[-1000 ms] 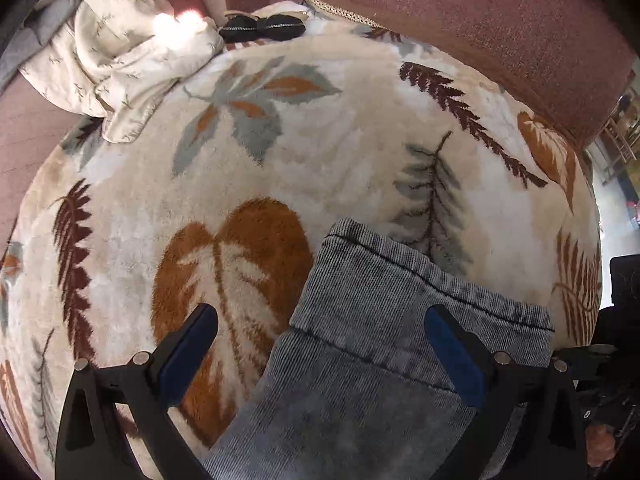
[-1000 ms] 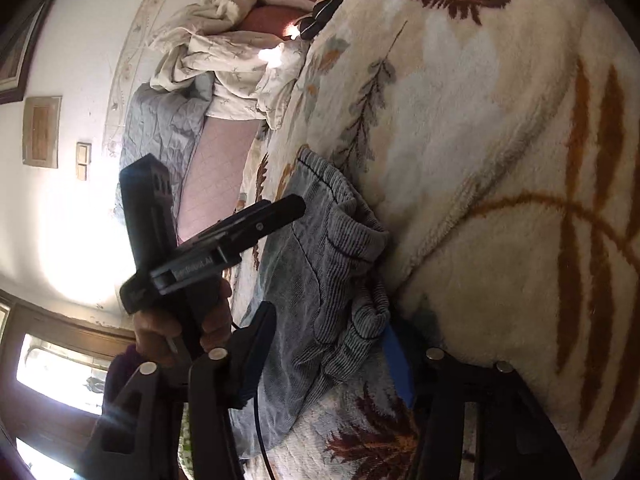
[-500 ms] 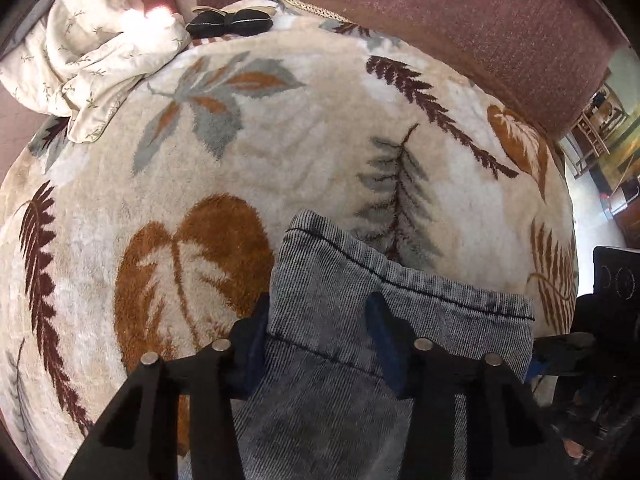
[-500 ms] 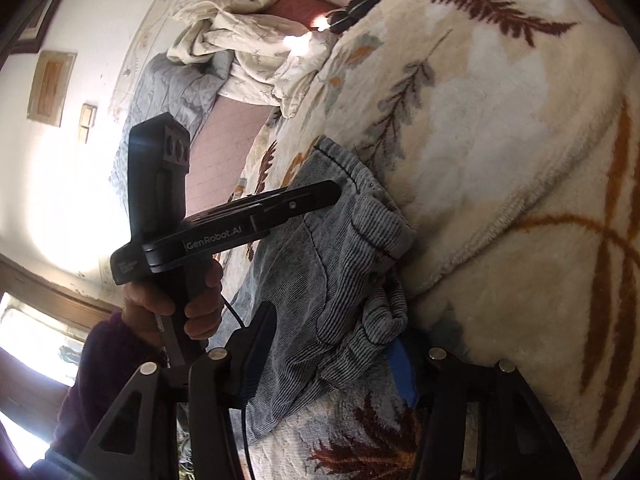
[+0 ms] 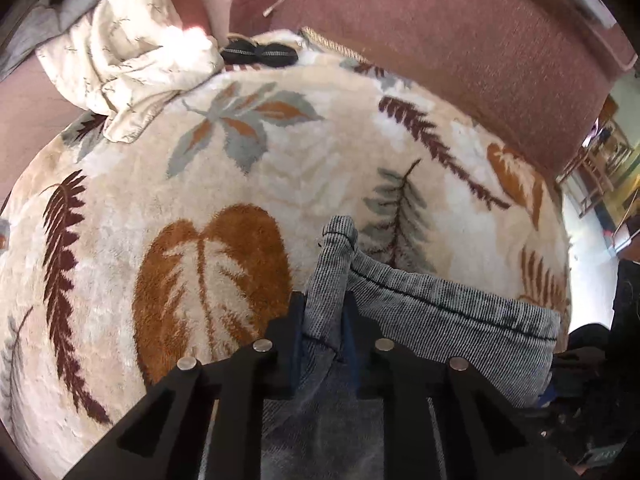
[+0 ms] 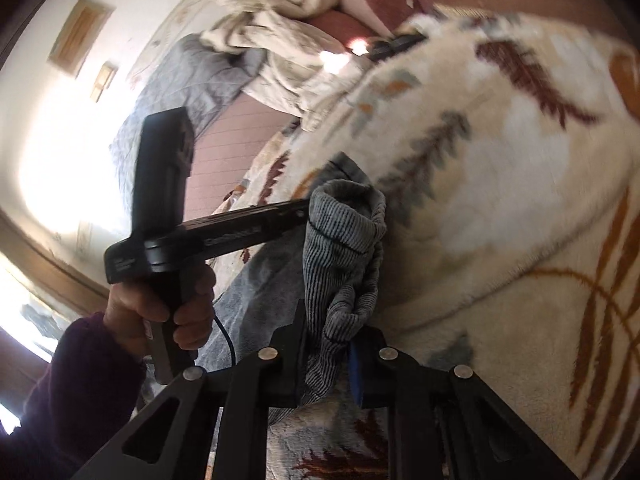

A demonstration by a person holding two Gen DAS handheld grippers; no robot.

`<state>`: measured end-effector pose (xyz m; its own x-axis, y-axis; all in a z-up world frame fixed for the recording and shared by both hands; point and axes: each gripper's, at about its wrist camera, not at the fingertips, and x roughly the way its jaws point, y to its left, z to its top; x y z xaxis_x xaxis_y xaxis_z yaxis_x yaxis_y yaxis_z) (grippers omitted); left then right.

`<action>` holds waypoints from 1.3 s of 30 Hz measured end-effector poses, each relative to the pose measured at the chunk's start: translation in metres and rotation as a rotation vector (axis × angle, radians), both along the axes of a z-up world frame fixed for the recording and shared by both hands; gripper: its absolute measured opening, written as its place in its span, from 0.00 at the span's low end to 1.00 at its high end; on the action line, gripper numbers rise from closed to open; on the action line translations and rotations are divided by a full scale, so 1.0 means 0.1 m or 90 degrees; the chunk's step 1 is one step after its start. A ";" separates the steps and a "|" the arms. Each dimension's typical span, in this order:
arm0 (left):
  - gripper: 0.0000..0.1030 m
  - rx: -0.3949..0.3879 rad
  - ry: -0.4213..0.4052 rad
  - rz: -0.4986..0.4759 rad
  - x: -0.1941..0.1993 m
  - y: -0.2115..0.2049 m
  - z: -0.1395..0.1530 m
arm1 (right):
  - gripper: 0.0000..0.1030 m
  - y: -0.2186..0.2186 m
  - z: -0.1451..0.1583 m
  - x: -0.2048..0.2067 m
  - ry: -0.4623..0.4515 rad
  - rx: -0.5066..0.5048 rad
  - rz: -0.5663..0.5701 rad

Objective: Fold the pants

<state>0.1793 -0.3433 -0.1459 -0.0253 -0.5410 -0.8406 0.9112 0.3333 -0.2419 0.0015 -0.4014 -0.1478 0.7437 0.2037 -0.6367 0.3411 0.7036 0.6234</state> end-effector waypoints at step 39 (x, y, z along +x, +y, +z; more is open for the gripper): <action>0.64 -0.002 0.113 0.523 0.28 3.12 -0.13 | 0.37 2.20 0.05 0.38 0.036 -0.205 0.468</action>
<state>0.2069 -0.0312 -0.1594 0.2460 -0.4478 -0.8597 0.3280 0.8730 -0.3609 0.0395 -0.1815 -0.1427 0.4551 0.4289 -0.7803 -0.2546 0.9025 0.3475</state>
